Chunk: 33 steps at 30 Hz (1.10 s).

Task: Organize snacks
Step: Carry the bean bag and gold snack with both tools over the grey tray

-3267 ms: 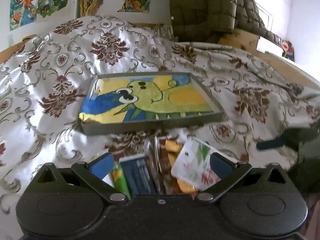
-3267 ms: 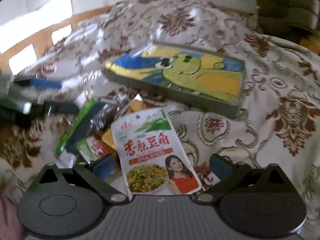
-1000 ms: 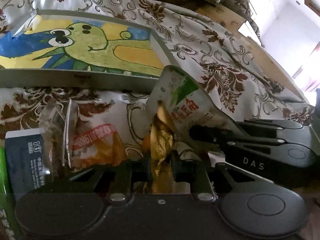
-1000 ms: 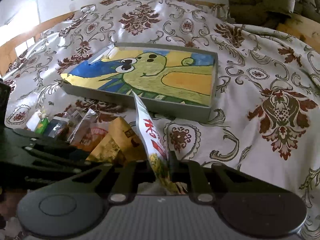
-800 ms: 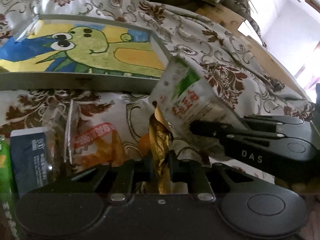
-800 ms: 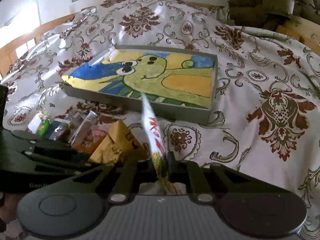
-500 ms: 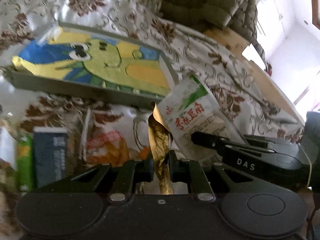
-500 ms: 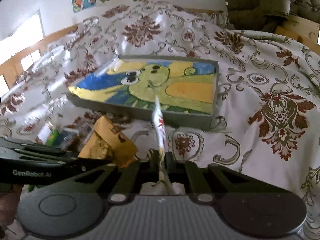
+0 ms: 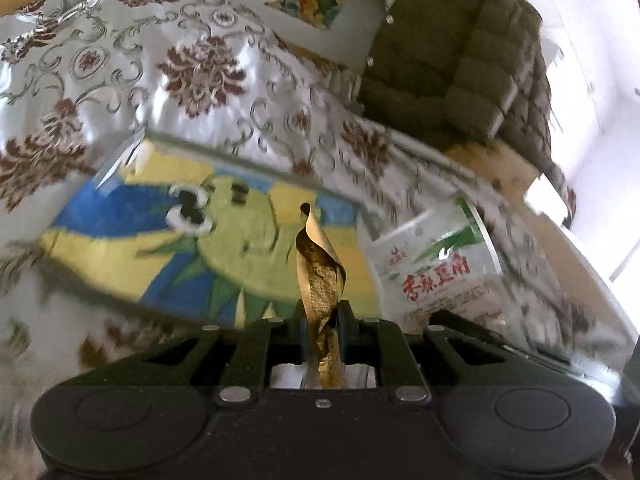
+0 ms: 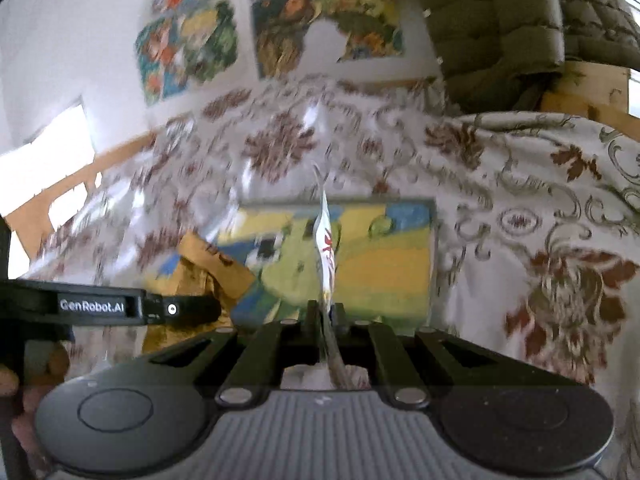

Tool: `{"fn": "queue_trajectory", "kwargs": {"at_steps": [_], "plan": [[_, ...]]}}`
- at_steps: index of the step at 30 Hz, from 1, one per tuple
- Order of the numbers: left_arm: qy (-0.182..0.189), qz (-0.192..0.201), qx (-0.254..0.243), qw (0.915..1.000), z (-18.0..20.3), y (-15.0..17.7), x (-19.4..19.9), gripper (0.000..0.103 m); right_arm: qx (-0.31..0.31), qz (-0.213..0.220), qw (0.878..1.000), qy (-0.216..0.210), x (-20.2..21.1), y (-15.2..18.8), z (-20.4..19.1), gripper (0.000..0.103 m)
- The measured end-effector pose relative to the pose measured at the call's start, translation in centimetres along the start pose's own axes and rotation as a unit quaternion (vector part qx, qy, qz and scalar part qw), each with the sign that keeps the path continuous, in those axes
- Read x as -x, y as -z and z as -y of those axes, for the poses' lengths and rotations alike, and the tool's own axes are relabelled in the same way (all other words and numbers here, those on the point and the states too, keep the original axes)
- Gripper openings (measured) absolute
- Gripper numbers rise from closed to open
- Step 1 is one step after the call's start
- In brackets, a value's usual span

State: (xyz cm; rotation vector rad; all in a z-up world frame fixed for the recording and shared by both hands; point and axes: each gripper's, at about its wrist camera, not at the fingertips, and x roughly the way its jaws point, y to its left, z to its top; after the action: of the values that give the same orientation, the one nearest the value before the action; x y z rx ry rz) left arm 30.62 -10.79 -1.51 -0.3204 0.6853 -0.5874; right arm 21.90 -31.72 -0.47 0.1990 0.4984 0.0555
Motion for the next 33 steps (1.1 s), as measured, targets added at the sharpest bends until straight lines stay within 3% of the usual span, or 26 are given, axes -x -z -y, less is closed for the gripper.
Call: {"fn": "queue_trajectory", "kwargs": {"at_steps": [7,16,24,33], "plan": [[-0.004,0.012,-0.003,0.9999,1.3,-3.9,-6.7,0.014,-0.062,0.02,0.998,0.017,-5.0,-2.8,3.9,0.006],[-0.027,-0.014,-0.008,0.9995,0.3,-4.3,-13.4,0.014,-0.056,-0.001,0.998,0.041,-10.3,-2.1,5.1,0.006],[-0.052,-0.026,-0.008,0.9983,-1.3,-4.2,-14.7,0.015,-0.039,-0.033,0.998,0.044,-13.5,-1.3,3.8,0.006],[-0.081,-0.048,-0.001,0.9956,-2.7,-3.7,-15.1,0.018,-0.017,-0.042,0.998,0.042,-14.1,-1.3,2.7,0.009]]}}
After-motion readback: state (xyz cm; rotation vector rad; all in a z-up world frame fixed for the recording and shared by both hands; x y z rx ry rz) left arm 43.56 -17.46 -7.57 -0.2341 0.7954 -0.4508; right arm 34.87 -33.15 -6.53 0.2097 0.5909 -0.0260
